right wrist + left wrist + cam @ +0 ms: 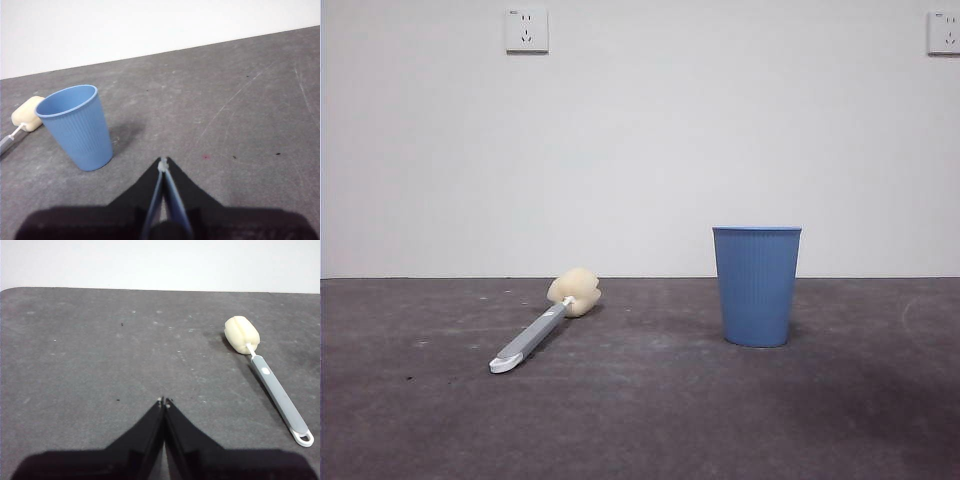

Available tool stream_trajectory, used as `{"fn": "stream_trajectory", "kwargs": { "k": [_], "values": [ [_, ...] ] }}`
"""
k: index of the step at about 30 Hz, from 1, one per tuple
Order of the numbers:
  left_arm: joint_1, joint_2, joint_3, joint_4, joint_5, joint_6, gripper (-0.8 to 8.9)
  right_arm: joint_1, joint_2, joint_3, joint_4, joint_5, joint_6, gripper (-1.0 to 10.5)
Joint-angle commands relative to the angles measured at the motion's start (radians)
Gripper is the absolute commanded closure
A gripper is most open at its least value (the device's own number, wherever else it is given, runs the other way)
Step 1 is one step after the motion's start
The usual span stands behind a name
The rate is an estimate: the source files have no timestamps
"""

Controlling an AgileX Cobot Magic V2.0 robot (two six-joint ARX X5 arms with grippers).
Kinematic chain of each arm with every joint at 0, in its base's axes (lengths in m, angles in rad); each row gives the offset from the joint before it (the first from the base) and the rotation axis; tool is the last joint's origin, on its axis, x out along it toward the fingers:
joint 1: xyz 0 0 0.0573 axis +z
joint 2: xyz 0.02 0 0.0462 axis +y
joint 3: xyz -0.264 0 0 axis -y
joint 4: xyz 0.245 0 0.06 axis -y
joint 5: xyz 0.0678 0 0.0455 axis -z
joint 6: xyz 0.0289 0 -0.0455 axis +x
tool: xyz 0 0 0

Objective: Pick up the cup brush,pick up the cup,insert the brush into the cup,clean the cup,put the cup brush back,put the cup back to the fixed position on the table

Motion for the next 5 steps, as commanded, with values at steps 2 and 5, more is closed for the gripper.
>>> {"fn": "stream_trajectory", "kwargs": {
  "k": [2, 5],
  "values": [
    [0.003, -0.001, -0.013, 0.002, 0.000, -0.003, 8.17, 0.000, -0.002, -0.016, 0.001, 0.000, 0.009, 9.5],
    [0.003, -0.001, -0.013, 0.002, 0.000, -0.003, 8.17, 0.000, -0.002, -0.016, 0.001, 0.000, 0.009, 9.5]
  ]
}}
